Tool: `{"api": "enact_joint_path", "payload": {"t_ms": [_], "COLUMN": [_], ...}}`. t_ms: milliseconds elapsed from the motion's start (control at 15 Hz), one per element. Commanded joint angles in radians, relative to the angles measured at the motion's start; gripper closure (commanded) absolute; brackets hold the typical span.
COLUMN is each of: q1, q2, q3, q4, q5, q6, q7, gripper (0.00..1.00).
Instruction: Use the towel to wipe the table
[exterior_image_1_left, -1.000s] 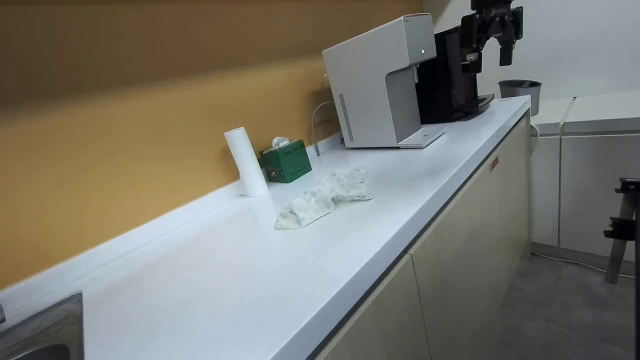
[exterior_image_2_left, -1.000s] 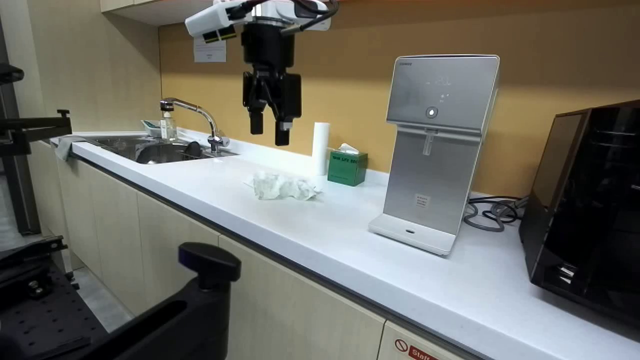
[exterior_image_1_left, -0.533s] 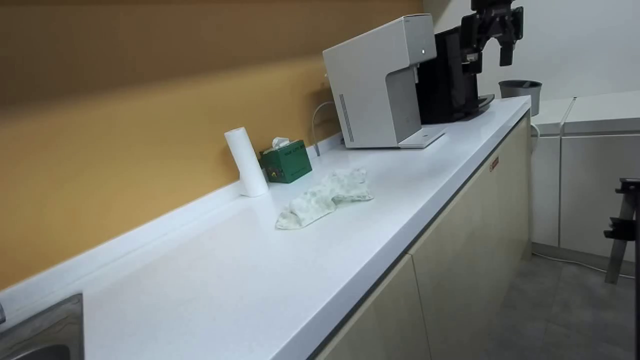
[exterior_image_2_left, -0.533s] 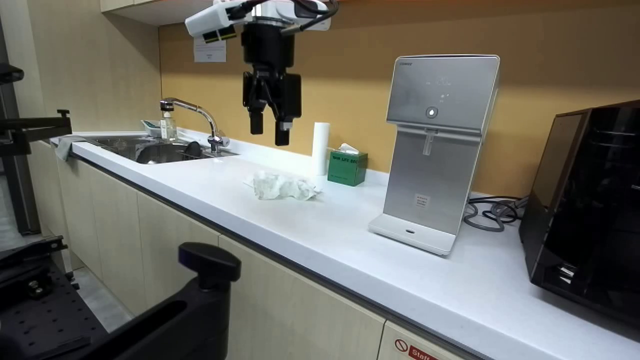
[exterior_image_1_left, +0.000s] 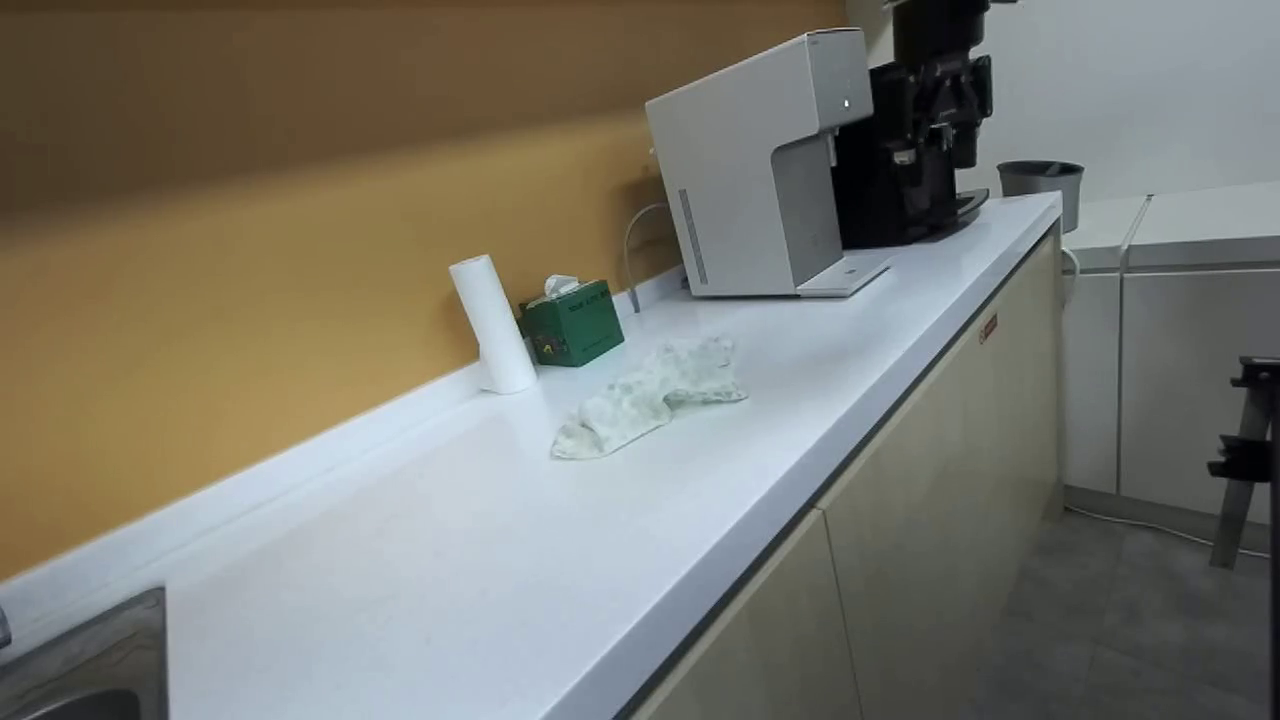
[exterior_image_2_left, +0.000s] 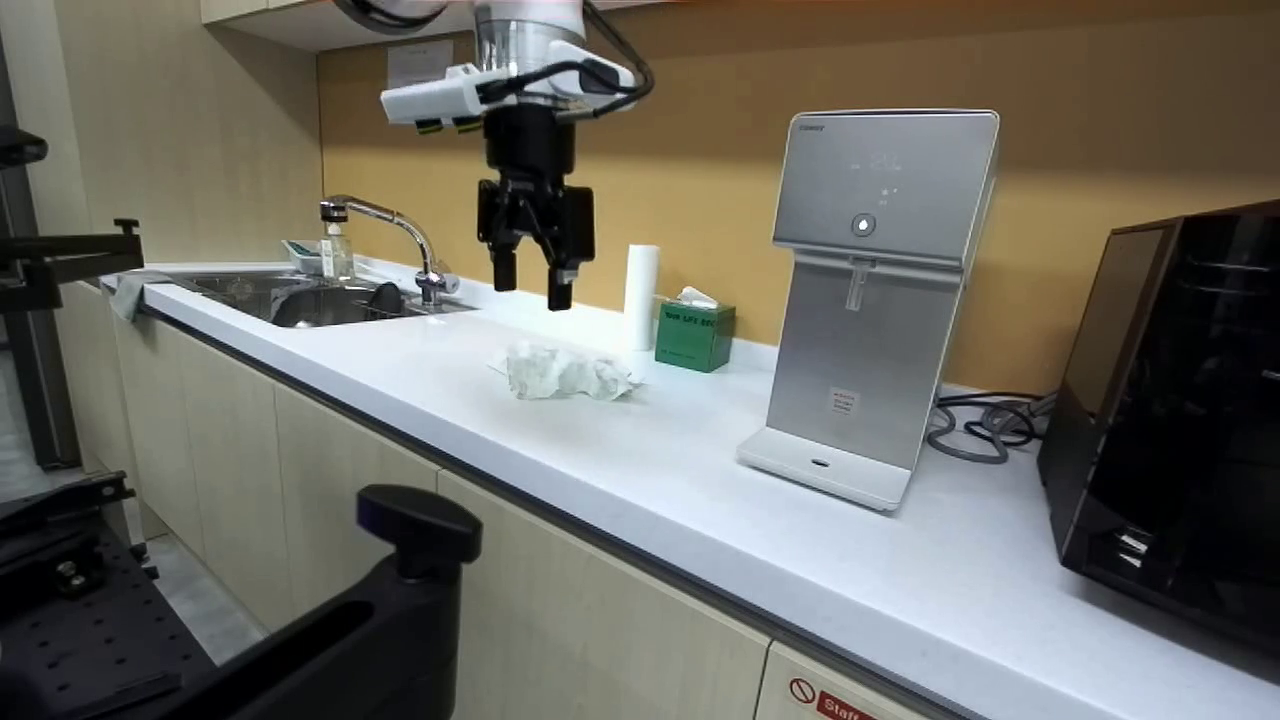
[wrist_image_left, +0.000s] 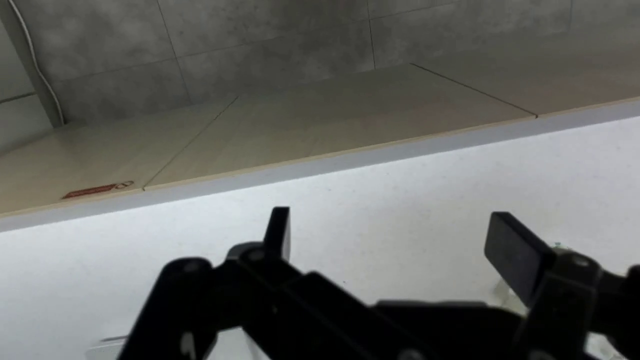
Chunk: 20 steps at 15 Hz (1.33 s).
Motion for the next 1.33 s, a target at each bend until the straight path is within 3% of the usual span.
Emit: {"api": "enact_joint_path", "payload": {"t_ms": [0, 400, 467, 933, 1267], "q1": [0.064, 0.144, 0.13, 0.127, 0.151], "q2": [0.121, 0.327, 0.251, 0.27, 0.39], "q3": [0.054, 0.146, 0.141, 0.145, 0.175], "q4": [0.046, 0.113, 0.05, 0.057, 0.107], "q5": [0.022, 0.02, 0.016, 0.015, 0.05], "q6": [0.066, 0.295, 0.259, 0.27, 0.441], "q7": [-0.013, -0.017, -0.004, -0.004, 0.045], "gripper": [0.0, 0.0, 0.0, 0.0, 0.0]}}
